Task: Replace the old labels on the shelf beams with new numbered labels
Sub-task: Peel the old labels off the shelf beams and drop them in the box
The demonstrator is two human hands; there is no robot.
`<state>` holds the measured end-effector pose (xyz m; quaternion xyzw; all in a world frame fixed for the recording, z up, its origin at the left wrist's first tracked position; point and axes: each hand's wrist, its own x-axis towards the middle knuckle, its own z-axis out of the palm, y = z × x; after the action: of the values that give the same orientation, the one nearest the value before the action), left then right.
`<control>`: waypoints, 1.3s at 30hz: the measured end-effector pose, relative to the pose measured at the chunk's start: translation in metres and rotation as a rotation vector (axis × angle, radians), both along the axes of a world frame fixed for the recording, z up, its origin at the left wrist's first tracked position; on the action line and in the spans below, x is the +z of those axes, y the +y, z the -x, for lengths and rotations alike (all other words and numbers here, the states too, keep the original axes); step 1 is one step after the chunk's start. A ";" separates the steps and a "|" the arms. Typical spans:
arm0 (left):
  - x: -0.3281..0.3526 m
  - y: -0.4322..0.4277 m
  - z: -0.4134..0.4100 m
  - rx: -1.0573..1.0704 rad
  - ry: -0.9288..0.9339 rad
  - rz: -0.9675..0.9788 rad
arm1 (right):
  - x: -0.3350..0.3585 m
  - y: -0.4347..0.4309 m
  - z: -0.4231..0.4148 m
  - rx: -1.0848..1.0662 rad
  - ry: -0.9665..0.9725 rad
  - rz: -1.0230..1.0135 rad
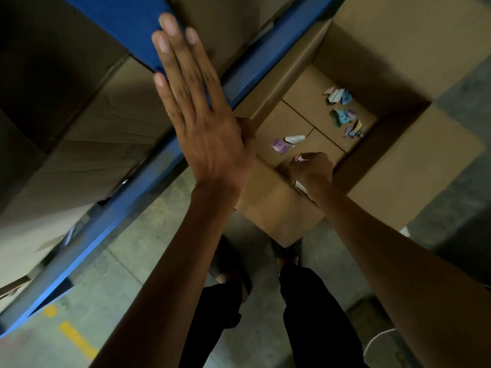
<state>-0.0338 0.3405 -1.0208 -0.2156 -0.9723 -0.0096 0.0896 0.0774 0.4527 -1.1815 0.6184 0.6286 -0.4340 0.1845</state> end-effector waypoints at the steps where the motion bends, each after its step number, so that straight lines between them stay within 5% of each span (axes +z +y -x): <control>1: 0.003 0.000 -0.002 0.000 -0.004 -0.012 | 0.009 0.000 -0.001 0.030 0.019 -0.013; 8: 0.074 0.006 -0.028 -0.069 -0.312 -0.077 | 0.140 0.015 -0.004 0.317 0.226 -0.168; 13: 0.200 0.026 -0.043 -0.174 -0.452 -0.228 | 0.300 0.051 0.003 0.519 0.312 -0.353; 25: 0.602 0.076 -0.036 -0.372 -0.147 -0.542 | 0.786 0.106 0.021 0.434 0.849 -0.889; 32: 0.733 0.097 -0.034 -0.515 0.063 -0.657 | 0.935 0.113 0.036 0.349 1.105 -1.147; 39: 0.812 0.115 -0.016 -0.547 0.233 -0.668 | 1.020 0.127 0.049 0.320 1.155 -1.260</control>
<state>-0.0175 0.4551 -0.2093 -0.4238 -0.8065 -0.3222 0.2572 0.0285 0.5795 -0.1620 0.1926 0.8265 -0.2199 -0.4811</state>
